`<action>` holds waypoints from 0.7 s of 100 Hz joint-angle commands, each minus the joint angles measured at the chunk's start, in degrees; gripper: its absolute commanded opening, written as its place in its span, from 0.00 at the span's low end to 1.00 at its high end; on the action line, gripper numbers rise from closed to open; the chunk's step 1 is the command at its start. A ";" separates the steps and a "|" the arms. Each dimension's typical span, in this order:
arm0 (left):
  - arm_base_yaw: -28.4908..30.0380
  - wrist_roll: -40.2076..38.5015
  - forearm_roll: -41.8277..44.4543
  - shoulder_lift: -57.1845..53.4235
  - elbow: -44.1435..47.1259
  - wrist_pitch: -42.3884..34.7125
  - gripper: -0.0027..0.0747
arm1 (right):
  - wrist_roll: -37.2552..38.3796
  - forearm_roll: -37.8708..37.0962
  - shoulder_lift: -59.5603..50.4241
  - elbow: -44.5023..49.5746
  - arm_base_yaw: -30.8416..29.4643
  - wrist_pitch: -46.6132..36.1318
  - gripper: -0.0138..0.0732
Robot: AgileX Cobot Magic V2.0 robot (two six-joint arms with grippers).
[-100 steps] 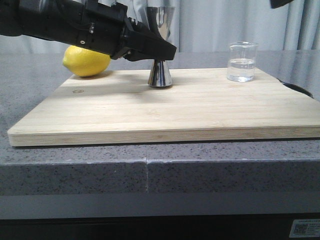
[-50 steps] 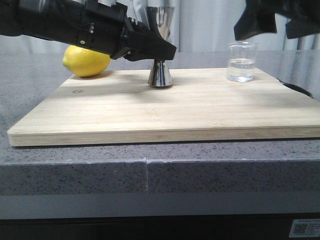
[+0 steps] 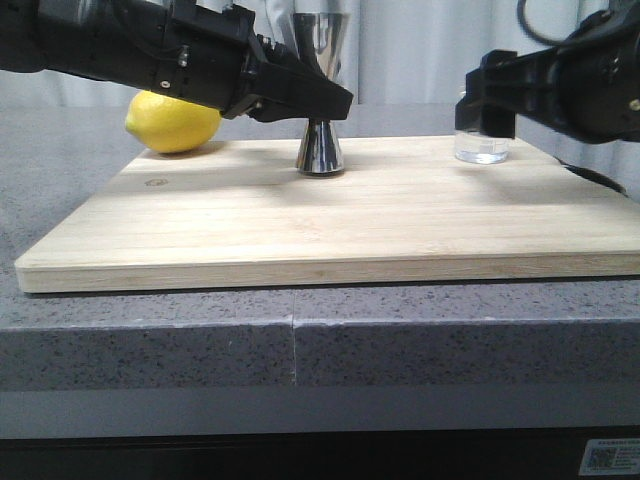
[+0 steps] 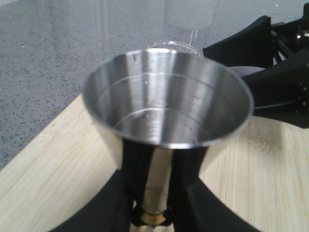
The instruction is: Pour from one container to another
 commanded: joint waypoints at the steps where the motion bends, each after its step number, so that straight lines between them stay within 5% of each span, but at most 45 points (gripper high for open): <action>1: -0.41 -0.08 -4.01 -2.98 -1.64 3.34 0.01 | 1.73 -2.71 0.35 -1.18 -0.06 -9.10 0.84; 22: -0.41 -0.08 -4.01 -2.98 -1.64 3.34 0.01 | 3.08 -3.39 4.57 -1.91 -0.06 -15.93 0.84; 70: -0.41 -0.08 -4.01 -2.98 -1.64 3.34 0.01 | 3.08 -4.09 11.72 -8.66 -0.29 -16.74 0.84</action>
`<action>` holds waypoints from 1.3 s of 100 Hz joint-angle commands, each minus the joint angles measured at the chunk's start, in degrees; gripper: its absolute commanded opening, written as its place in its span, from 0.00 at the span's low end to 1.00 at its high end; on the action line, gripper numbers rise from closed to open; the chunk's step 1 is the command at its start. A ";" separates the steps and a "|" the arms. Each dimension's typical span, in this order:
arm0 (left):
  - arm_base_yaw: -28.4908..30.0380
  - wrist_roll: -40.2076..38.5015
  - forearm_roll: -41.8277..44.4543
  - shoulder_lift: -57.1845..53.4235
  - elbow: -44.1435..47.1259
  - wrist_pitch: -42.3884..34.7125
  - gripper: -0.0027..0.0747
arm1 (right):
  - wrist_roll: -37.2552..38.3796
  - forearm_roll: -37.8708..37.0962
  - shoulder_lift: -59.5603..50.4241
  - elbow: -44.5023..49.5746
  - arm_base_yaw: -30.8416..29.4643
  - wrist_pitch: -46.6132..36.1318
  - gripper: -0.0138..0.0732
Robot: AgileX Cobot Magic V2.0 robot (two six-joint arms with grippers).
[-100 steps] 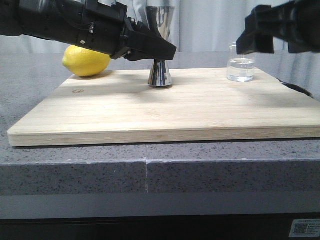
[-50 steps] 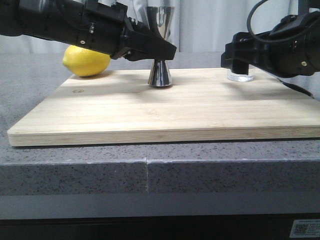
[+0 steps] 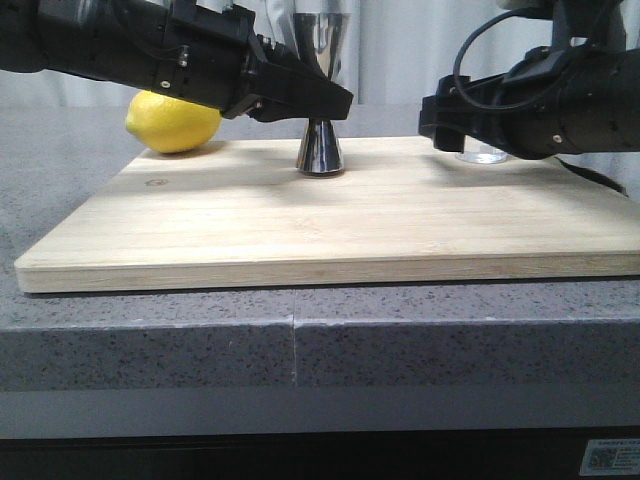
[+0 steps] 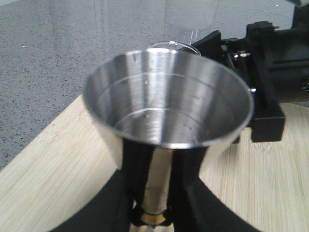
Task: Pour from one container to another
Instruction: 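Grasp the glass beaker with the right gripper and lift it toward the jigger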
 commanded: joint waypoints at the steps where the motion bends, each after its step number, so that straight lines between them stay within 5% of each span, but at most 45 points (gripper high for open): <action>1: -0.41 -0.08 -4.01 -2.98 -1.64 3.34 0.01 | 0.01 -1.03 -0.96 -2.66 -0.29 -4.56 0.84; 25: -0.41 -0.08 -4.01 -2.98 -1.64 3.34 0.01 | 0.01 -1.15 -0.26 -3.13 -0.29 -4.56 0.82; 56: -0.41 -0.08 -4.01 -2.98 -1.64 3.34 0.01 | 0.01 -1.15 -0.26 -3.13 -0.29 -4.79 0.54; 102: -0.41 -0.08 -4.01 -2.98 -1.64 3.34 0.01 | -3.16 -2.55 -1.71 -3.13 -0.29 -3.91 0.47; 130: -0.41 -0.08 -4.01 -2.98 -1.64 3.34 0.01 | -4.24 -5.59 -7.77 -5.61 -0.29 7.10 0.47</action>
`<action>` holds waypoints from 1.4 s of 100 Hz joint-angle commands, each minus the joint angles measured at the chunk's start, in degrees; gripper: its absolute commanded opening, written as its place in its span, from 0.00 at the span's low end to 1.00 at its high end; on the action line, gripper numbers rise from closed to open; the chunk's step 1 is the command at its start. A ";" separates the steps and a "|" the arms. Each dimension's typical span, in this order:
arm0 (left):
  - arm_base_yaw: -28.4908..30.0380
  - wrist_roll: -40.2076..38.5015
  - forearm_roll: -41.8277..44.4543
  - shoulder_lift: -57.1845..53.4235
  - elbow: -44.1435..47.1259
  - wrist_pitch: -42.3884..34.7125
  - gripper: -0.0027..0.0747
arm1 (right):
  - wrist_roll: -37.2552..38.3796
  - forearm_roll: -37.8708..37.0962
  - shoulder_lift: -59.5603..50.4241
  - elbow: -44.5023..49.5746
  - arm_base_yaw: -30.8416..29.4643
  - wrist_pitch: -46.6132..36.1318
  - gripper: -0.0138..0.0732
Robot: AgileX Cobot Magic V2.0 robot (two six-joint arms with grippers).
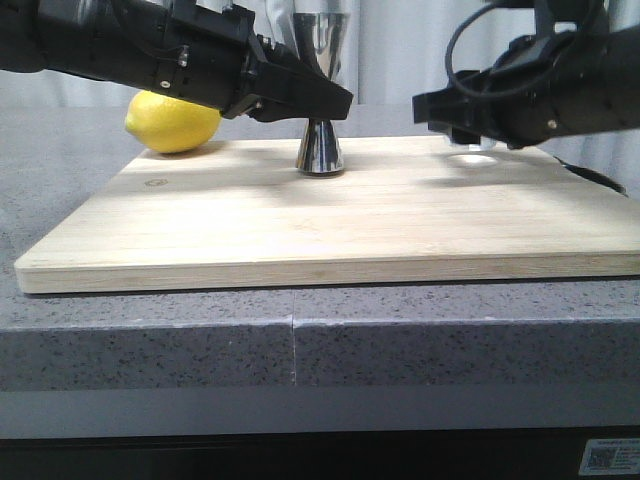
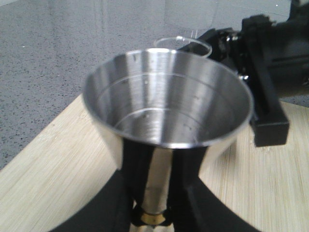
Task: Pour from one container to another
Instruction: 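Grasp the glass beaker with the right gripper and lift it toward the jigger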
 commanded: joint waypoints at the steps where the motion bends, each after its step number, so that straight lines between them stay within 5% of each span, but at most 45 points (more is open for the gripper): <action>1: -0.41 -0.08 -4.01 -2.98 -1.64 3.34 0.01 | -0.79 -2.49 -4.93 -3.20 -0.29 0.18 0.47; 52: -0.41 -0.08 -4.01 -2.98 -1.64 3.34 0.01 | -0.79 -11.51 -9.55 -20.42 0.70 29.15 0.47; 140: -0.41 -0.08 -4.01 -2.98 -1.64 3.34 0.01 | -0.79 -26.15 -7.88 -32.01 9.18 44.27 0.47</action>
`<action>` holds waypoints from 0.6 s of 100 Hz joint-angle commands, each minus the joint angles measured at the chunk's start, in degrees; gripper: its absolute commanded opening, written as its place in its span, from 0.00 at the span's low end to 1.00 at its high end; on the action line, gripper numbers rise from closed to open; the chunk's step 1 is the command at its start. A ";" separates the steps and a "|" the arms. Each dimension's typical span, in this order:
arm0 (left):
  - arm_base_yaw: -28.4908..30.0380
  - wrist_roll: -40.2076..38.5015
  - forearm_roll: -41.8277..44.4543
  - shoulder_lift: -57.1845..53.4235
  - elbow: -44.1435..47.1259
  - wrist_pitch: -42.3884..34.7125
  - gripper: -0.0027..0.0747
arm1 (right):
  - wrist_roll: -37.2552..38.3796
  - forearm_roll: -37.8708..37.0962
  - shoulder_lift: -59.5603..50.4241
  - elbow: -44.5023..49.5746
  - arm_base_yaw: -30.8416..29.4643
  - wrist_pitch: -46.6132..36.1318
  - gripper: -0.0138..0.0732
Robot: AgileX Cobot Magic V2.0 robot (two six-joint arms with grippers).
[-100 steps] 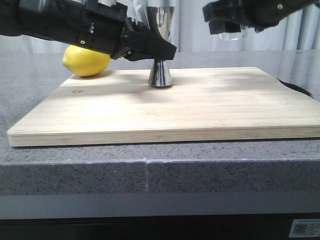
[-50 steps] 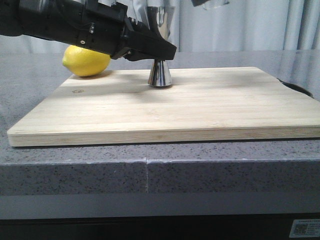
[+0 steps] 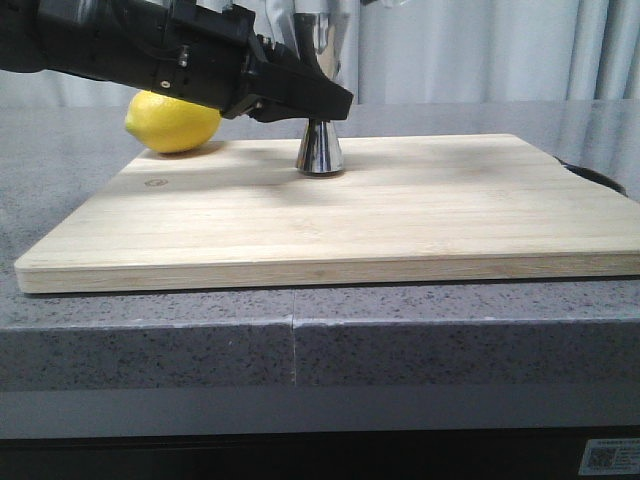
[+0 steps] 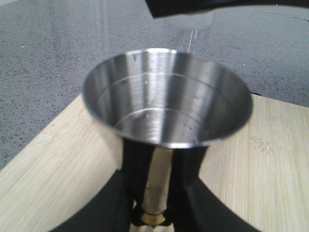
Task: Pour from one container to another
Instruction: 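Grasp the glass beaker with the right gripper and lift it toward the jigger, then tilt the beaker with the right gripper over the jigger mouth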
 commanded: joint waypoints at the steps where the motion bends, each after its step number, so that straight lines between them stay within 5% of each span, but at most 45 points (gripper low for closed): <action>1: -0.41 -0.08 -4.01 -2.98 -1.64 3.34 0.01 | -0.36 -1.50 -1.76 -2.89 0.10 -2.26 0.47; 60: -0.41 -0.08 -4.01 -2.98 -1.64 3.34 0.01 | -0.36 -6.36 -0.98 -4.72 1.58 0.24 0.47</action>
